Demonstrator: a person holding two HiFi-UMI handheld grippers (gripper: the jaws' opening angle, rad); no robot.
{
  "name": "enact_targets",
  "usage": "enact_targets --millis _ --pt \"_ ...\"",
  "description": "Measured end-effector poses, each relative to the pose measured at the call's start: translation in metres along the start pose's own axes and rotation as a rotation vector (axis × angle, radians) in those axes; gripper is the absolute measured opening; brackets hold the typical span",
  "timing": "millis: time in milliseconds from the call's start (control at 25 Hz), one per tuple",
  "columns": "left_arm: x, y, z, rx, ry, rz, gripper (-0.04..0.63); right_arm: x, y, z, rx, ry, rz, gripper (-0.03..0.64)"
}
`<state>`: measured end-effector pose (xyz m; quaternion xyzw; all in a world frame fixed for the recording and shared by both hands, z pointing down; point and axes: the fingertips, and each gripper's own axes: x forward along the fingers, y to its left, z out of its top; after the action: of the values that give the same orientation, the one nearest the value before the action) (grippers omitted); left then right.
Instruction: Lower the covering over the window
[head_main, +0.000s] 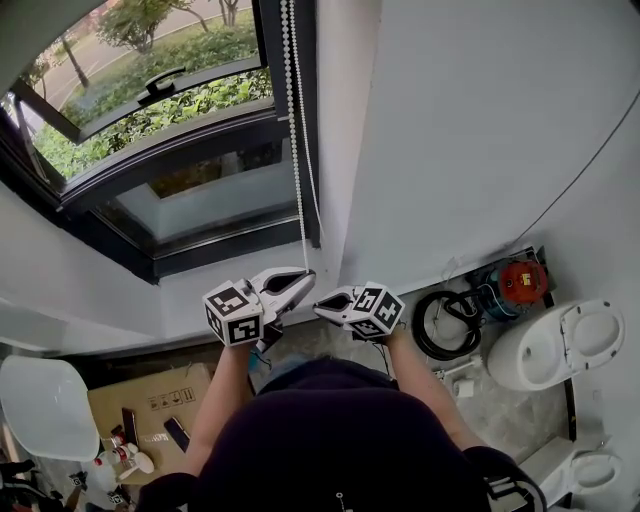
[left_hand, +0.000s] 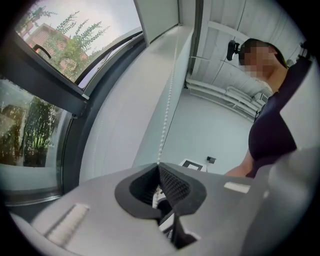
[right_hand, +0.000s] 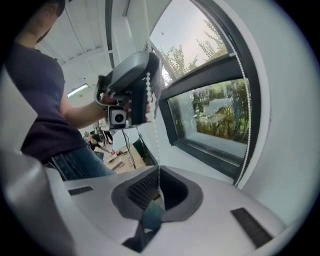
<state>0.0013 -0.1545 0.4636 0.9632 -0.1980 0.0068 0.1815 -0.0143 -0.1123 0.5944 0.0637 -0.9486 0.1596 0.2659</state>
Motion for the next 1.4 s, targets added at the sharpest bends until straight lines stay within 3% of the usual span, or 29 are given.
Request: enact_targets --millis 160,1000,1160,1280,1400 --pt "0.002 0.001 -0.018 -0.016 0.036 -0.009 0.012 0.005 0.005 -0.017 -0.049 0.101 -0.003 0.017" --pt "0.007 -0.001 -0.019 -0.029 -0.015 -0.065 0.012 0.007 0.002 -0.020 -0.010 0.075 0.013 0.017" --pt "0.011 -0.003 -0.046 0.018 0.105 -0.057 0.012 0.007 0.004 -0.020 -0.017 0.091 0.015 0.017" --pt "0.007 -0.007 -0.062 -0.061 0.070 -0.066 0.012 0.006 0.009 -0.023 -0.015 0.099 0.016 0.017" --pt "0.006 -0.002 -0.059 -0.064 0.054 -0.058 0.012 0.006 0.009 -0.026 -0.040 0.114 0.019 0.017"
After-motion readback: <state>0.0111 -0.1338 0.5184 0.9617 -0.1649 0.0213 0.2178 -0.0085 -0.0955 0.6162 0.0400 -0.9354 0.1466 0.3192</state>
